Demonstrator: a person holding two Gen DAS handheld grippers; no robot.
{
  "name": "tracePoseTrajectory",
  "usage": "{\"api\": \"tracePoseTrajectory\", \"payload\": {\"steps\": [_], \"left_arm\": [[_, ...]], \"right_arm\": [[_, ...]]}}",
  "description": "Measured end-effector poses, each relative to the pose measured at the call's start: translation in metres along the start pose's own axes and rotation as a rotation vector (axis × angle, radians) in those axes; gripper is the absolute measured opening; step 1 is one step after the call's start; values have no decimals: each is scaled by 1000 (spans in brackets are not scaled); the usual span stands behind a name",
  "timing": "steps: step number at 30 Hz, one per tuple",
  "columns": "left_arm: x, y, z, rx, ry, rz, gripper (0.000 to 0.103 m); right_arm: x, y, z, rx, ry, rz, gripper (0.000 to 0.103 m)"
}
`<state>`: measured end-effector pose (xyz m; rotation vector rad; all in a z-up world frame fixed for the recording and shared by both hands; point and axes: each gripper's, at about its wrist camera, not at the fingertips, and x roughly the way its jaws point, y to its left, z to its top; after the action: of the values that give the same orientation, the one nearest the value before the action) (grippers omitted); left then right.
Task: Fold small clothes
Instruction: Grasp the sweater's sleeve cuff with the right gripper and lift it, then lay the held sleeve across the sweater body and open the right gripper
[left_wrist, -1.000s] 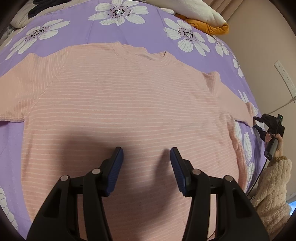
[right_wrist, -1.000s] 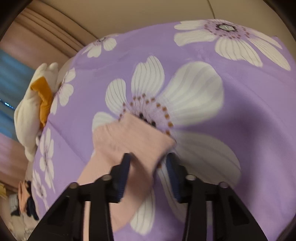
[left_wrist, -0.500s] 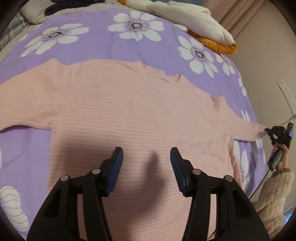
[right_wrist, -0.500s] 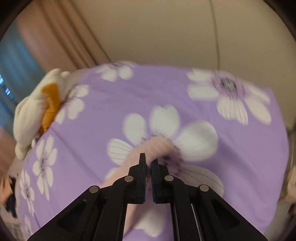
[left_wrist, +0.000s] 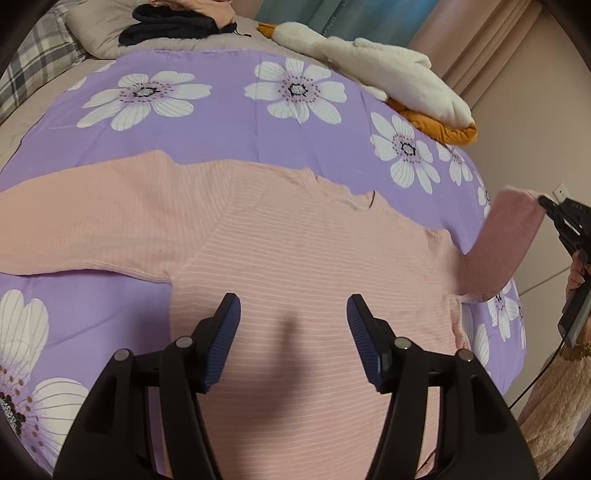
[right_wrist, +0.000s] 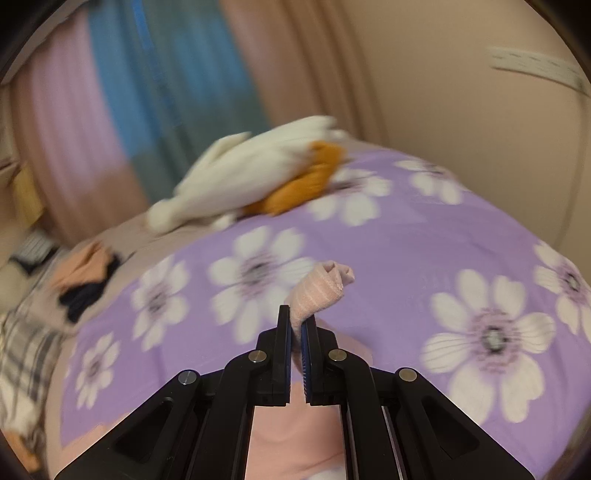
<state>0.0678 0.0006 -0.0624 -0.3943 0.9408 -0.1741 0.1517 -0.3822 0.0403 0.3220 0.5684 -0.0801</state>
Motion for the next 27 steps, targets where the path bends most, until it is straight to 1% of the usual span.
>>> {"api": "tracePoseTrajectory", "payload": {"steps": [3, 6, 10, 13, 18, 20, 23, 27], "left_arm": [[-7, 5, 1, -8, -15, -2, 61], [-13, 12, 0, -16, -27, -1, 62], [-17, 20, -1, -26, -31, 4, 62], [-19, 26, -5, -36, -30, 15, 62], [-15, 36, -13, -59, -7, 23, 62], [-13, 39, -15, -65, 2, 29, 62], [-13, 42, -18, -63, 5, 38, 62], [-11, 45, -18, -62, 11, 38, 62]], "right_arm": [[4, 36, -16, -56, 32, 55, 6], [13, 71, -36, -110, 87, 111, 6], [31, 112, -70, -180, 169, 139, 6], [48, 136, -103, -216, 258, 163, 6], [80, 161, -164, -249, 431, 173, 6], [90, 168, -184, -263, 486, 162, 6], [99, 171, -203, -263, 537, 154, 6], [102, 171, -208, -248, 550, 147, 6]]}}
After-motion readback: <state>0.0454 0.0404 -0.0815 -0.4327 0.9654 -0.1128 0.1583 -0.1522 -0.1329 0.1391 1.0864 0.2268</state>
